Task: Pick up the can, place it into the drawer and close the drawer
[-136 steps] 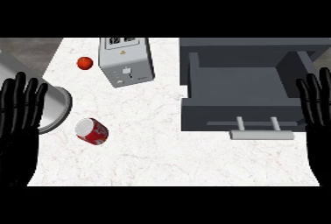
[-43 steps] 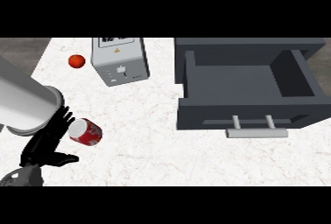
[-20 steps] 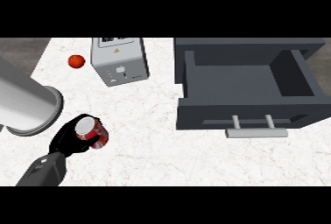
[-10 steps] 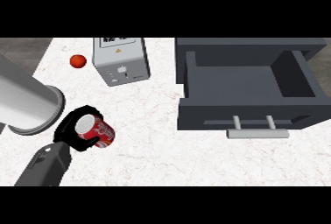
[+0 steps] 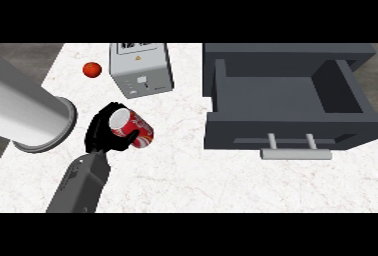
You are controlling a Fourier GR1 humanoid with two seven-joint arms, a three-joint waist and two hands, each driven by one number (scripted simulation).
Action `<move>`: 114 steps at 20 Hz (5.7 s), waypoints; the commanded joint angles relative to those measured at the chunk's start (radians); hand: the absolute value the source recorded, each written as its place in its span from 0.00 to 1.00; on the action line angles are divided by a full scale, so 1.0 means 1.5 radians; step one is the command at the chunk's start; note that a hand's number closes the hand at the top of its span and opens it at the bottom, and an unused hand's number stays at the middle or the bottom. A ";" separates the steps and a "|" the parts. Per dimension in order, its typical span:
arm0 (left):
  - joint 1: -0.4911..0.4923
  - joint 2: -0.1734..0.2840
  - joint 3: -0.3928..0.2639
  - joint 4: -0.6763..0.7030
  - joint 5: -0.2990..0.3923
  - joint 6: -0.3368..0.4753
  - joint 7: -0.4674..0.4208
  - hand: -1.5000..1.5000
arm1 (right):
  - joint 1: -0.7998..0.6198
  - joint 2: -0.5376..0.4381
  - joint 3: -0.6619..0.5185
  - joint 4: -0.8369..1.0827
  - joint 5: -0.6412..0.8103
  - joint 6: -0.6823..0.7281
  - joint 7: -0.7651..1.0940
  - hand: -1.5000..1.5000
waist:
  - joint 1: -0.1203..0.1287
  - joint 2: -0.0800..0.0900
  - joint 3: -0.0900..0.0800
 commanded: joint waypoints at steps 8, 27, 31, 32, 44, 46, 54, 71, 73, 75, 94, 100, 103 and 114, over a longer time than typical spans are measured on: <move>0.021 -0.034 -0.140 -0.359 0.019 0.225 0.220 1.00 | 0.034 0.008 -0.030 -0.033 -0.050 0.008 0.026 0.00 | -0.004 0.000 0.000; -0.233 -0.034 -0.229 -0.391 -0.030 0.442 0.404 1.00 | -0.018 0.008 0.055 -0.004 0.045 -0.034 -0.012 0.00 | -0.012 0.006 -0.001; -0.282 -0.034 -0.263 -0.341 -0.015 0.493 0.391 1.00 | 0.006 0.007 0.070 -0.019 0.049 -0.044 -0.023 0.00 | -0.016 0.006 -0.001; -0.300 -0.034 -0.239 -0.319 -0.012 0.483 0.382 1.00 | 0.006 -0.010 -0.005 0.009 -0.029 0.001 0.000 0.00 | -0.017 0.006 -0.001; -0.483 -0.034 -0.309 -0.091 0.087 0.560 0.285 1.00 | -0.009 0.007 0.034 -0.018 -0.005 -0.015 0.016 0.00 | -0.029 0.009 -0.001; -0.493 -0.034 -0.335 -0.074 0.130 0.575 0.282 1.00 | -0.026 0.007 0.029 0.009 0.016 -0.008 0.002 0.00 | -0.029 0.009 -0.001; -0.598 -0.034 -0.364 0.038 0.208 0.595 0.253 1.00 | -0.030 0.001 0.051 -0.024 0.028 -0.039 0.013 0.00 | -0.040 0.011 -0.001; -0.589 -0.034 -0.526 0.147 0.381 0.640 0.158 1.00 | -0.061 0.005 0.075 -0.031 0.031 -0.042 0.035 0.00 | -0.065 0.018 0.000; -0.645 -0.034 -0.553 0.146 0.384 0.672 0.202 1.00 | -0.080 0.007 0.102 -0.026 0.067 -0.065 0.032 0.00 | -0.060 0.016 0.000; -0.640 -0.034 -0.561 0.165 0.394 0.662 0.190 0.00 | -0.095 -0.022 0.069 -0.009 0.041 -0.067 0.050 0.00 | -0.060 0.017 0.000; -0.622 -0.034 -0.602 0.194 0.491 0.709 0.099 0.00 | -0.091 -0.024 0.058 -0.037 0.033 -0.049 0.045 0.00 | -0.068 0.019 0.000; -0.608 -0.034 -0.594 0.167 0.512 0.695 0.062 0.00 | -0.115 -0.071 0.029 -0.087 0.142 0.009 -0.062 0.00 | -0.059 0.016 0.000; -0.642 -0.034 -0.609 0.168 0.518 0.717 0.070 0.00 | -0.169 -0.070 0.079 -0.088 0.222 0.001 -0.079 0.00 | -0.051 0.019 0.000; -0.632 -0.034 -0.618 0.140 0.546 0.736 0.046 0.00 | -0.256 -0.041 0.283 -0.100 0.567 -0.030 -0.094 0.00 | -0.023 0.014 -0.001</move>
